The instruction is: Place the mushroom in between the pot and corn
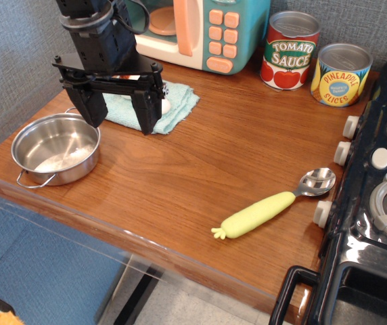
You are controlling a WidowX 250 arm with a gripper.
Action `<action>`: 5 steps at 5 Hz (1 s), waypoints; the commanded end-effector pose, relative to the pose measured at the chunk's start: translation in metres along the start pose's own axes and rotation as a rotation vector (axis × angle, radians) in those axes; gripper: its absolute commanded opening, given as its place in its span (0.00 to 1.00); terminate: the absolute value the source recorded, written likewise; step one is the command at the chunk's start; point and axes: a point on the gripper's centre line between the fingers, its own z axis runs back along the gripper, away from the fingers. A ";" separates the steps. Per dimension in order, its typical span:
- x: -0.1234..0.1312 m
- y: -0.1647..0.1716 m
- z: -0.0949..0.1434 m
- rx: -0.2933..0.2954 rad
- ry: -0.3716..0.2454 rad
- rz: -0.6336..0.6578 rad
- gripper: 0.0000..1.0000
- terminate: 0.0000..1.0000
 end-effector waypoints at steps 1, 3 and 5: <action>0.000 0.000 0.000 0.000 0.000 0.000 1.00 0.00; 0.035 0.026 -0.006 -0.002 0.014 0.153 1.00 0.00; 0.093 0.055 -0.007 0.058 -0.100 0.233 1.00 0.00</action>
